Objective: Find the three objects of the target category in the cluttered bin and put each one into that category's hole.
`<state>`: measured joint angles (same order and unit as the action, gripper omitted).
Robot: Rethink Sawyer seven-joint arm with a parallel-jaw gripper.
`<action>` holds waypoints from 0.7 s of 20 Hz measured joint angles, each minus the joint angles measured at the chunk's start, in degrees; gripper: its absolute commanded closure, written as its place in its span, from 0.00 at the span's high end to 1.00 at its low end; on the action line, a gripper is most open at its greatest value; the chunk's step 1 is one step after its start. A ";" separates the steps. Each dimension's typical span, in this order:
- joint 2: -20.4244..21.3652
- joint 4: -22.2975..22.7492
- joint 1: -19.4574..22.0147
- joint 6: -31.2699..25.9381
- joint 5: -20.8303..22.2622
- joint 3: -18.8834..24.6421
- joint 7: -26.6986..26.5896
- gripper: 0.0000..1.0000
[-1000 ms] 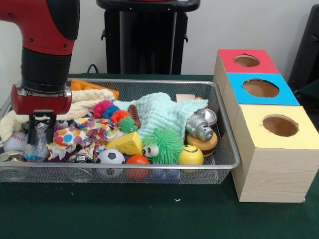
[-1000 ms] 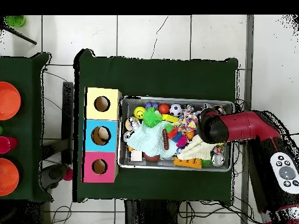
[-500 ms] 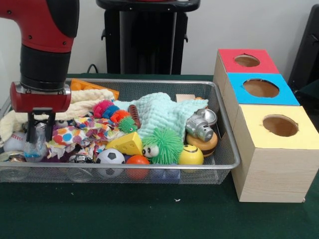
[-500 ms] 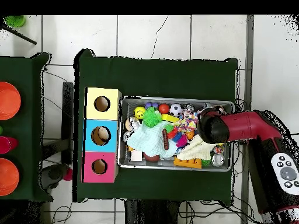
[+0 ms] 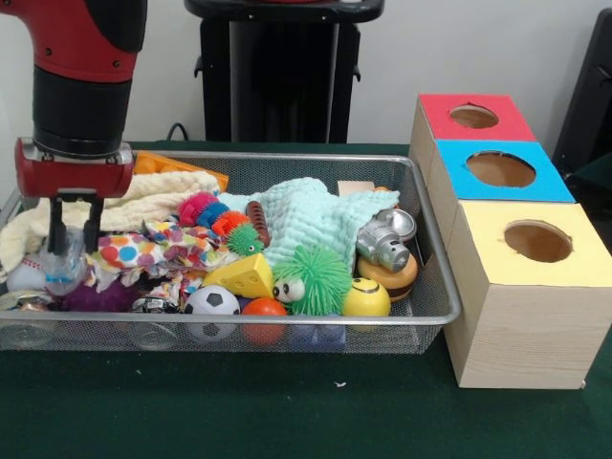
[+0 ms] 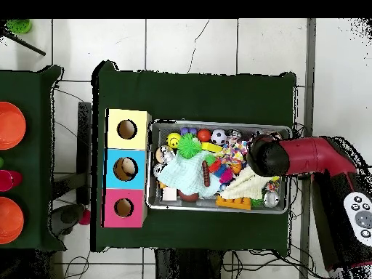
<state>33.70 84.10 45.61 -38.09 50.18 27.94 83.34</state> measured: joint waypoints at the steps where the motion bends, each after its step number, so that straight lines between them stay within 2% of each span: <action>1: 0.53 0.13 0.00 -0.56 -0.45 0.00 0.00 0.00; 14: 7.79 3.38 0.00 -5.56 -5.84 0.02 0.00 0.00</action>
<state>41.48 87.49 45.61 -43.65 44.34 27.96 83.34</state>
